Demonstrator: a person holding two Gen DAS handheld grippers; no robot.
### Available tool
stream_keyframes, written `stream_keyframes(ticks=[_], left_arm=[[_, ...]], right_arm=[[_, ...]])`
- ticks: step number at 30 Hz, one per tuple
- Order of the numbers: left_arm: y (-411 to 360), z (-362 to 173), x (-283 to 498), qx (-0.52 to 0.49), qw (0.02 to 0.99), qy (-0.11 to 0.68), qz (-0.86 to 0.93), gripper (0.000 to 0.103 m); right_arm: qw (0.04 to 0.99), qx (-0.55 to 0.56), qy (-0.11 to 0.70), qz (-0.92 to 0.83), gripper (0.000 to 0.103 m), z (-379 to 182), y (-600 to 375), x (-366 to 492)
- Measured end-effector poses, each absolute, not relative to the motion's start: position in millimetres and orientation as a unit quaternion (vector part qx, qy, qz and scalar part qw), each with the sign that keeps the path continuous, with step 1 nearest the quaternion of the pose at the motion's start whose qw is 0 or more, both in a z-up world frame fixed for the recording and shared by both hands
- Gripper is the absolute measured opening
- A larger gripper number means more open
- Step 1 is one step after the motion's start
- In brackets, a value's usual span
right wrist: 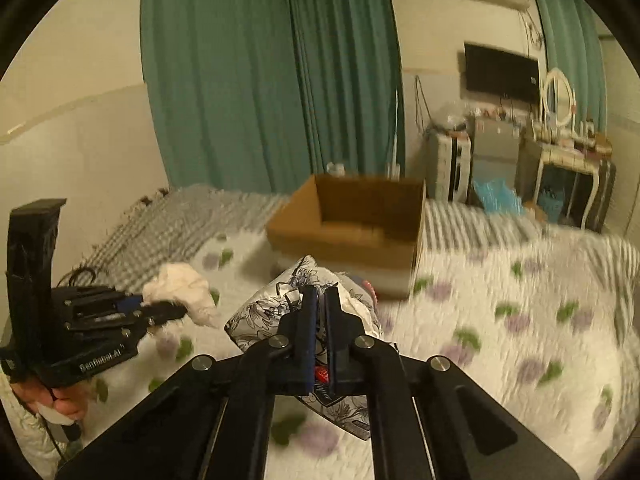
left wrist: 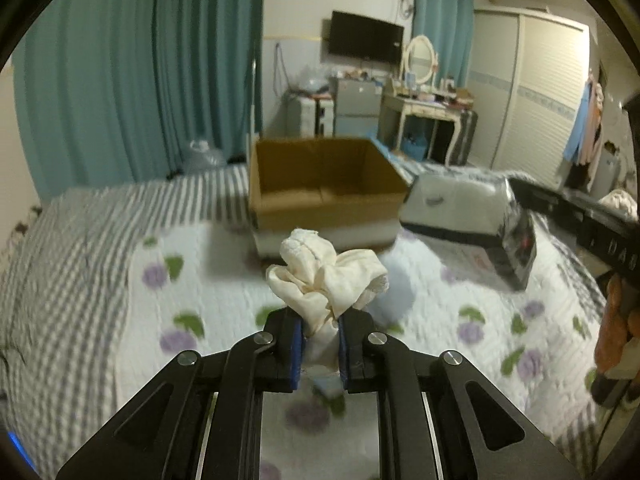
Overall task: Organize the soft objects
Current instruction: 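Carry both items to the cardboard box and open both tools to drop them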
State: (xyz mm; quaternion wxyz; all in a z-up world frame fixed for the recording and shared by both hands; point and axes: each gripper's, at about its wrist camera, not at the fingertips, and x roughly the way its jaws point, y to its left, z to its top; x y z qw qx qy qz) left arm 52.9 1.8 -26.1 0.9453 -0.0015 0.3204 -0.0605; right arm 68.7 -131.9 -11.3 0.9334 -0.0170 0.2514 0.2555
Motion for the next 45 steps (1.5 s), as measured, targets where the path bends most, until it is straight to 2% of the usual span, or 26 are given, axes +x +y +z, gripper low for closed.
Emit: stream_keyframes(ticks=[6,10,15,17,21,22,23,24,26,27,28,32,33,34,36,40,43,45], left_arm=[[-7.5,-0.1,119.8,0.019,0.950,0.305,-0.066,0.013],[-7.1,-2.7,176.9,0.024,0.948,0.311,-0.060,0.014],[-4.5,-24.9,230.0,0.035,0.948,0.313,-0.050,0.015],[0.9,-41.2,251.1,0.028,0.945,0.321,-0.052,0.021],[4.5,-64.8,270.8,0.044,0.942,0.329,-0.044,0.021],[5.1,-69.2,273.3,0.049,0.941,0.331,-0.044,0.024],[4.2,-70.1,276.9,0.052,0.941,0.332,-0.041,0.036],[5.1,-72.6,277.3,0.052,0.941,0.331,-0.039,0.043],[6.7,-74.3,275.5,0.048,0.943,0.327,-0.035,0.067],[8.1,-72.3,273.7,0.043,0.945,0.322,-0.034,0.071],[9.0,-69.2,271.0,0.038,0.947,0.316,-0.035,0.075],[7.1,-49.0,258.6,0.039,0.952,0.303,-0.025,0.075],[5.5,-41.6,252.4,0.041,0.953,0.300,-0.024,0.075],[4.4,-35.5,248.0,0.042,0.954,0.296,-0.023,0.075],[3.6,-19.9,231.9,0.047,0.958,0.282,-0.023,0.075],[1.3,22.3,183.0,0.054,0.969,0.242,-0.019,0.075],[6.8,58.8,142.2,0.045,0.977,0.208,-0.014,0.076],[9.9,76.8,120.6,0.040,0.980,0.194,-0.013,0.087]], right_arm=[[0.943,-0.031,0.220,0.249,0.003,40.0,-118.2,130.6],[0.941,-0.041,0.224,0.250,0.003,52.3,-98.2,183.4],[0.936,-0.033,0.248,0.248,0.003,31.9,-76.3,260.1],[0.934,-0.039,0.259,0.245,0.003,14.2,-70.2,284.9],[0.927,-0.037,0.283,0.244,0.005,-17.4,-63.1,318.1],[0.922,-0.032,0.294,0.249,0.008,-26.3,-61.8,325.6],[0.919,-0.028,0.301,0.252,0.008,-32.8,-62.6,328.6],[0.919,-0.025,0.304,0.249,0.009,-37.0,-62.8,330.4],[0.917,-0.019,0.310,0.248,0.009,-45.9,-66.0,330.5],[0.917,-0.015,0.311,0.249,0.012,-47.7,-67.7,329.9],[0.919,-0.014,0.310,0.244,0.020,-48.7,-69.5,328.5],[0.924,-0.017,0.307,0.229,0.038,-41.4,-77.5,321.6],[0.926,-0.020,0.304,0.221,0.049,-36.0,-80.4,317.7],[0.928,-0.020,0.301,0.218,0.065,-31.2,-82.9,313.7],[0.934,-0.014,0.287,0.211,0.080,-13.9,-92.4,299.8],[0.945,-0.009,0.258,0.203,0.089,30.7,-110.6,265.7],[0.954,-0.022,0.234,0.188,0.093,70.5,-122.9,230.0],[0.961,-0.030,0.212,0.176,0.096,98.4,-131.2,198.9]])
